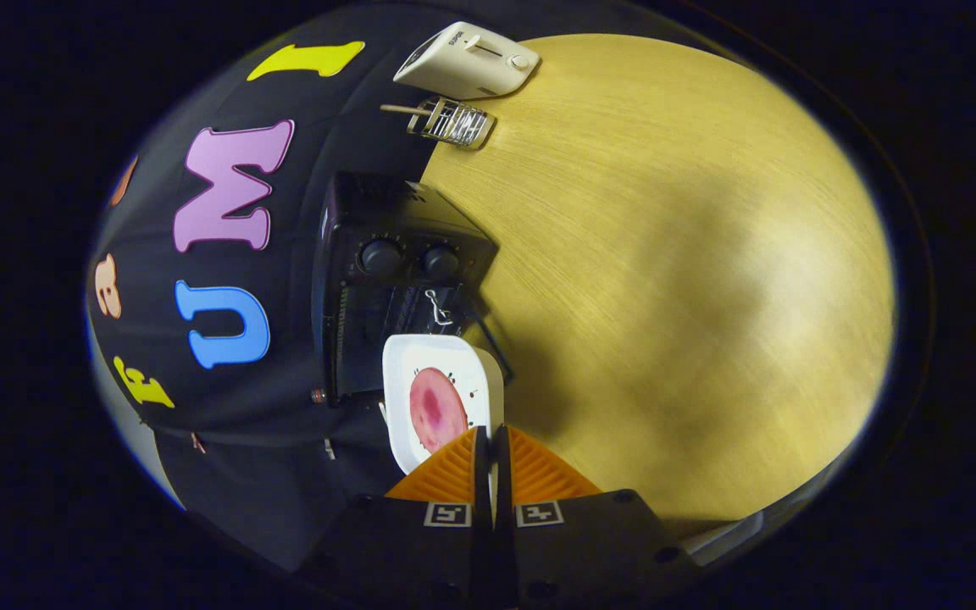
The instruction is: Open the toaster oven, put the food inside, and close the toaster oven door.
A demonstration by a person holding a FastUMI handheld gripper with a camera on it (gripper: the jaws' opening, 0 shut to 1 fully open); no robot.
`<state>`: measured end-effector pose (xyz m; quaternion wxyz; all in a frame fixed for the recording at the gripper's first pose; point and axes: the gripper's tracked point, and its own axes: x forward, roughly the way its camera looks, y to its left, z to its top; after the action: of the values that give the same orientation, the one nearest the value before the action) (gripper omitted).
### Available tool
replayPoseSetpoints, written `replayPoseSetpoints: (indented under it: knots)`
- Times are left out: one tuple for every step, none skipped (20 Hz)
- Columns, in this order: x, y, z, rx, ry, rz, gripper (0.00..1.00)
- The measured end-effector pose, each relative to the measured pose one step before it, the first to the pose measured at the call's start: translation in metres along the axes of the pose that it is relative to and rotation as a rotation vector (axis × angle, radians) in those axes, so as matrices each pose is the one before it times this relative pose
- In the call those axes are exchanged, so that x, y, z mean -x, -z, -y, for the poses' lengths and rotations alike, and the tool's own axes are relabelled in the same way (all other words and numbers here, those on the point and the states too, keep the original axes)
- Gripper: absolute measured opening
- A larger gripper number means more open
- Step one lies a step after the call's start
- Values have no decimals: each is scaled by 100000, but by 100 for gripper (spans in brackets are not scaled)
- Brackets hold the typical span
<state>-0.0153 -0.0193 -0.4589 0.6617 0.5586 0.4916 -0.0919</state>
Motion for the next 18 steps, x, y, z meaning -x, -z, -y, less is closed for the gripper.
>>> replayPoseSetpoints:
  knots:
    - [-1470, 308, -817, -2124, 946, 2375, 5]
    - [-1441, 154, -929, -2051, 100, 2429, 5]
    - [-1348, 365, -1105, -2873, -398, 1783, 5]
    - [-1347, 235, -1267, -3489, -1400, 1846, 5]
    - [-1441, 194, -1261, -3745, -726, 1474, 5]
    - [-1397, 232, -869, -3969, 14, 1683, 5]
    - [-1401, 274, -528, -3653, 1513, 1371, 5]
    - [-1294, 110, -440, -2716, 1547, 2354, 5]
    - [-1118, -21, -565, -1219, 763, 2962, 5]
    - [-906, 63, -612, -778, 119, 2550, 5]
    - [-688, 237, -701, -1188, -218, 2225, 5]
    - [-818, 333, -613, -1441, -50, 2006, 5]
    - [-669, 282, -550, -1846, -36, 1951, 5]
    - [-713, 264, -546, -2196, -375, 1769, 5]
    - [-743, 310, -415, -2875, 57, 1720, 5]
    - [-651, 364, -220, -3021, 419, 1015, 5]
    - [-616, 187, -26, -3473, 601, 1327, 5]
    - [-371, 154, -396, -2819, -581, 1691, 5]
